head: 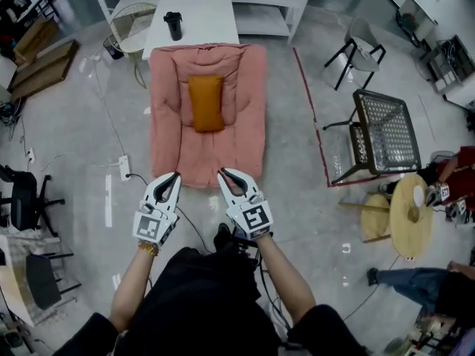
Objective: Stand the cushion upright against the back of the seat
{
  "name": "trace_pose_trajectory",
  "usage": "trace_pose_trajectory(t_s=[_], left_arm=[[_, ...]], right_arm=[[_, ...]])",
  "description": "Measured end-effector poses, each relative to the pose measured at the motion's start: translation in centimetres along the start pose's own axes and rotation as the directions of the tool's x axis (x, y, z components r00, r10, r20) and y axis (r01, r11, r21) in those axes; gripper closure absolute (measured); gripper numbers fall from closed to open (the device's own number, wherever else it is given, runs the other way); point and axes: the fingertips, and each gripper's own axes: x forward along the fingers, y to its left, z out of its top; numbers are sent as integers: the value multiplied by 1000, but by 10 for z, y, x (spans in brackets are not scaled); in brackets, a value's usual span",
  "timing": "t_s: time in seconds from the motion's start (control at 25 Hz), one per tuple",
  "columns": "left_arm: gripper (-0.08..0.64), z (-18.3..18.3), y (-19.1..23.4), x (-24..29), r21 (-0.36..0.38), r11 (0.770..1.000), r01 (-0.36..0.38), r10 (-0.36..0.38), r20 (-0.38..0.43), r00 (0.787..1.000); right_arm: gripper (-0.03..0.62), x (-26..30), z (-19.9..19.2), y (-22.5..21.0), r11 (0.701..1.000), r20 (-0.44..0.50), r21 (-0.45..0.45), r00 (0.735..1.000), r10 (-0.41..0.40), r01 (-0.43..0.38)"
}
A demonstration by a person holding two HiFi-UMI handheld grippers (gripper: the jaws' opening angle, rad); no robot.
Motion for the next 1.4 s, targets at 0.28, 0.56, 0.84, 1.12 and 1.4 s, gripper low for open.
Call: trace_pose_trajectory(t_s=[0.28, 0.56, 0.84, 1.12, 1.4], left_arm=[[540, 2, -11, -76, -28, 1000, 2, -2, -17, 1000], [541, -3, -34, -157, -71, 997, 18, -13, 75, 997], [540, -7, -70, -200, -78, 997, -2, 6, 51, 999], [540, -15, -116, -189, -63, 998, -6, 7, 15, 1000], [540, -18, -136, -186, -74, 997, -29, 27, -23, 999]], right_arm=[[554, -28, 13, 84, 997, 31, -27, 997, -76, 77], [552, -59, 20, 179, 992, 22, -52, 993, -114, 115], [554, -95, 15, 226, 990, 0, -96, 994, -106, 106], [572, -136, -10, 205, 988, -33, -5, 987, -156, 155], [577, -158, -10, 199, 989, -67, -2, 987, -148, 148]])
